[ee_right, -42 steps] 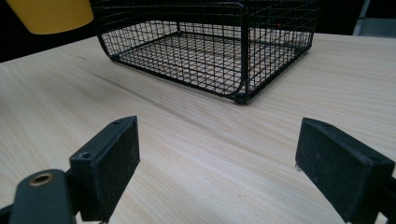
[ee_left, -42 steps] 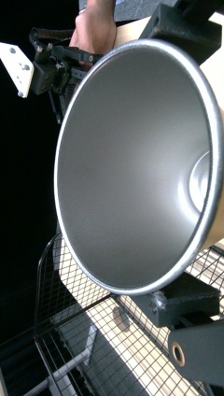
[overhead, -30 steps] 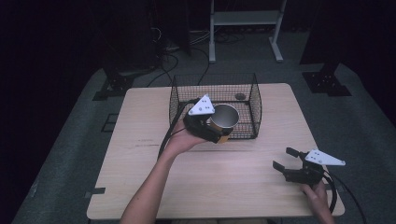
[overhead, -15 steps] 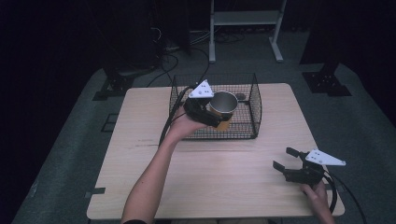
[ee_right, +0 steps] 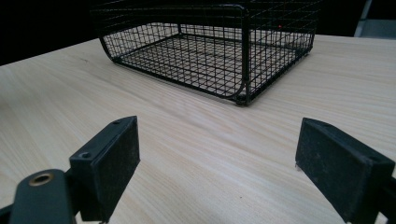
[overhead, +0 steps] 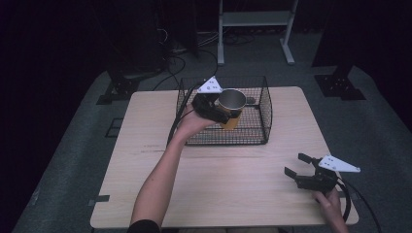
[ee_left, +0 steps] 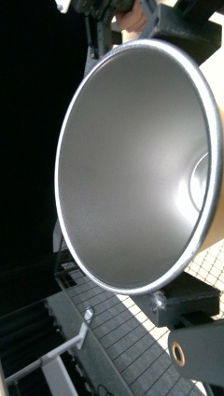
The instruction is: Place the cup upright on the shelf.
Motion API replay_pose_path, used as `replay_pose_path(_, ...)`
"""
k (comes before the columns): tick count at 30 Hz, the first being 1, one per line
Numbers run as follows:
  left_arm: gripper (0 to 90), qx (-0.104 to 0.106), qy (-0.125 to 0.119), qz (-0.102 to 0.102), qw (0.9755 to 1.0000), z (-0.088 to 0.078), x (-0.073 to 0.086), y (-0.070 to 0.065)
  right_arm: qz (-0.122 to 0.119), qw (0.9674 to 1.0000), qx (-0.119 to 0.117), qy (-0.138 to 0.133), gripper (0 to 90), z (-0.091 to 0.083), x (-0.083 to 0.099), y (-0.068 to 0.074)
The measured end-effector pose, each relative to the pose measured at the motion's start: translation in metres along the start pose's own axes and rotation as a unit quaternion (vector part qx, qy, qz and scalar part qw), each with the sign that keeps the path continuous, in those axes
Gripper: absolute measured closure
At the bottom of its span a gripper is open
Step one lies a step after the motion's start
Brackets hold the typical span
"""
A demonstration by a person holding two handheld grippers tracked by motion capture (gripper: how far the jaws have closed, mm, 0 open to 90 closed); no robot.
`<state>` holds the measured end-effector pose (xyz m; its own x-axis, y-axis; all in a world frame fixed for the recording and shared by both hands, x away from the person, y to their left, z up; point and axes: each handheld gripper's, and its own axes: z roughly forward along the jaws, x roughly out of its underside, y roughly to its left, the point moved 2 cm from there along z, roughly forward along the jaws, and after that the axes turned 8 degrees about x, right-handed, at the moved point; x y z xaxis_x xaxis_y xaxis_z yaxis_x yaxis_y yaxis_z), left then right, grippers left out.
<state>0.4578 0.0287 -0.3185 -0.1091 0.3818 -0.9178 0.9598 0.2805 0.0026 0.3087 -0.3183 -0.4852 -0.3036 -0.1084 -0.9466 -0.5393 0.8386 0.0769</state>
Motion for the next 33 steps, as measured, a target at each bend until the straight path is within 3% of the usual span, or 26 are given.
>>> replay_pose_path(9,13.4,0.002,0.004,-0.005,1.0,0.008,-0.005,0.013,0.003,1.0,-0.003,-0.002,12.7,0.0,0.0,0.0)
replay_pose_path(13,13.4,0.001,0.017,-0.007,0.9998,0.016,-0.003,0.02,0.007,1.0,-0.004,-0.004,12.7,-0.001,0.0,-0.001)
replay_pose_path(23,13.4,-0.004,0.012,-0.028,0.9995,0.032,0.006,0.044,0.008,0.9999,-0.006,-0.007,12.7,-0.001,0.0,-0.002)
replay_pose_path(27,13.4,-0.006,0.023,-0.028,0.9993,0.037,0.007,0.049,0.01,0.9999,-0.007,-0.007,12.7,-0.001,0.0,-0.002)
replay_pose_path(33,13.4,-0.004,0.016,-0.033,0.9993,0.044,0.009,0.054,0.01,0.9999,-0.008,-0.008,12.7,-0.001,0.0,-0.002)
